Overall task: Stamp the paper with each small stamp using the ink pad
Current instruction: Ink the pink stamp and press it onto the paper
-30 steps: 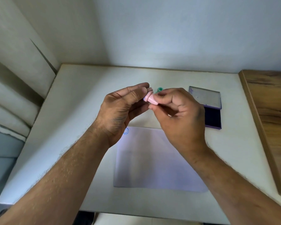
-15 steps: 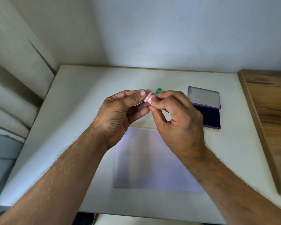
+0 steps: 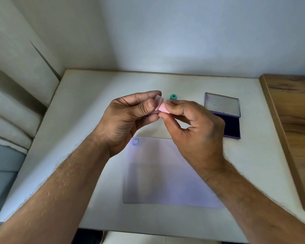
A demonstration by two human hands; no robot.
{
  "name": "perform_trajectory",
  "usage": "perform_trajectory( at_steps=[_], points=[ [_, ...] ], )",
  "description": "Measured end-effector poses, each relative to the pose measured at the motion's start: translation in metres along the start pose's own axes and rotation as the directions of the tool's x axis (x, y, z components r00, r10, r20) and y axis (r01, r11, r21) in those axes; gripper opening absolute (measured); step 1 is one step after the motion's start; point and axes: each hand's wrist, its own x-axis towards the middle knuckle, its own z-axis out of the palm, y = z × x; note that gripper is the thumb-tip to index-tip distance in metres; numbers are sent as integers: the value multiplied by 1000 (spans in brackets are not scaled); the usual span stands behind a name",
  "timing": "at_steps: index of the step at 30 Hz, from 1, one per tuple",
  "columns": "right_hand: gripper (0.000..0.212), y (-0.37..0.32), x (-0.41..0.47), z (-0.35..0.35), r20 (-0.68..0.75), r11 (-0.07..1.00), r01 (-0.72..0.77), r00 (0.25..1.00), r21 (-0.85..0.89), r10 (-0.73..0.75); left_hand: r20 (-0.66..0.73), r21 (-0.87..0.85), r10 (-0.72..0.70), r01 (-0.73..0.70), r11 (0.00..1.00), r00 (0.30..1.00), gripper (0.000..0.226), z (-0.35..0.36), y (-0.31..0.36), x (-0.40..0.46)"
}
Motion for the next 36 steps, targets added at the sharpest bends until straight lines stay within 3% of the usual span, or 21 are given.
perform_trajectory(
  at_steps=[3, 6, 8, 12, 14, 17, 24, 26, 28, 30, 32, 34, 36],
  points=[
    [15, -1, 0, -1, 37, 993, -85, 996, 80, 82, 10, 66, 38, -39, 997, 999, 27, -3, 1, 0],
    [20, -2, 2, -3, 133, 929, -294, 954, 225, 269, 22, 108, 93, -95, 990, 995, 27, -5, 1, 0],
    [22, -5, 7, -5, 254, 784, -510, 859, 354, 444, 35, 160, 125, -129, 979, 992, 29, -7, 2, 1],
    [20, -8, 19, -9, 545, 308, -815, 563, 491, 621, 76, 222, 150, -163, 961, 986, 27, -10, 7, 1],
    [16, -9, 22, -9, 632, 178, -870, 461, 460, 623, 100, 268, 158, -179, 947, 982, 28, -12, 8, 1],
    [21, -11, 23, -8, 675, 80, -902, 373, 424, 636, 132, 338, 158, -195, 921, 979, 30, -14, 9, 1],
    [16, -11, 31, -6, 653, 22, -902, 330, 432, 682, 125, 379, 131, -169, 910, 983, 44, -18, 14, -1],
    [14, -11, 31, -6, 639, 41, -905, 329, 423, 695, 72, 399, 111, -130, 908, 991, 44, -18, 14, -3],
    [12, -11, 30, -4, 598, 147, -907, 374, 394, 709, -31, 444, 136, -109, 890, 990, 35, -19, 12, -1],
    [7, -9, 28, -2, 497, 499, -837, 540, 227, 679, -157, 514, 187, -82, 854, 970, 25, -24, 9, 3],
    [9, -9, 25, 2, 424, 822, -567, 731, -58, 535, -244, 595, 218, -31, 803, 945, 23, -29, 6, 5],
    [14, -8, 24, 6, 436, 913, -332, 803, -235, 405, -270, 656, 226, 7, 755, 936, 23, -30, 5, 5],
    [22, -9, 22, 14, 477, 902, -234, 785, -362, 395, -268, 714, 232, 31, 700, 935, 23, -30, 6, 1]
  ],
)
